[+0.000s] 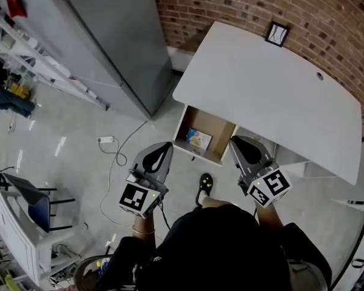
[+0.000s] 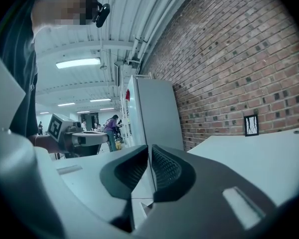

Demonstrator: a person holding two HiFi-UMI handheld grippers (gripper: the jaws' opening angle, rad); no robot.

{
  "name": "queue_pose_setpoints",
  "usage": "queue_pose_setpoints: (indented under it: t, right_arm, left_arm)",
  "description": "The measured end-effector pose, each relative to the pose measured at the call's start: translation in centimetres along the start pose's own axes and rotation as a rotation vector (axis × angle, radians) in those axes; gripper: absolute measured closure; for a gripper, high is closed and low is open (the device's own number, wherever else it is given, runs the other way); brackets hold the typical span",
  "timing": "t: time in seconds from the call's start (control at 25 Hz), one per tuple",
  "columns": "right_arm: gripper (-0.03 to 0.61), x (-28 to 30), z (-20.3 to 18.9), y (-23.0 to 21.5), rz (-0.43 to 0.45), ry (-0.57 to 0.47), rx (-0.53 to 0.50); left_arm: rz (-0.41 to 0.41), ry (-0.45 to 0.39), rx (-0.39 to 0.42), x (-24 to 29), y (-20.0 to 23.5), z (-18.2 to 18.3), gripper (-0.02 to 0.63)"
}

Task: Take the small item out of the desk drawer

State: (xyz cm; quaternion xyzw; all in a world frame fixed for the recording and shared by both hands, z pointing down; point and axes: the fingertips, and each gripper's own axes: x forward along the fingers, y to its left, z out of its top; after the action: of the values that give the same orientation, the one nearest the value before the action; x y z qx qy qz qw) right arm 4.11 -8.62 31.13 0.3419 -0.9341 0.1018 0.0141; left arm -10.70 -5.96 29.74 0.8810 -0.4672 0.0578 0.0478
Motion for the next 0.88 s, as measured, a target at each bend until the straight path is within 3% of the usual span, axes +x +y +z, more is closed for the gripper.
queue_pose_setpoints:
  t: [0.88]
  right_arm:
    - [0.551,3.0,-6.0,-4.2,-0.089,0.122,0.04]
  left_arm:
    - [-0.085,0.141,0.049,5.7,3.9,-5.6,0.615]
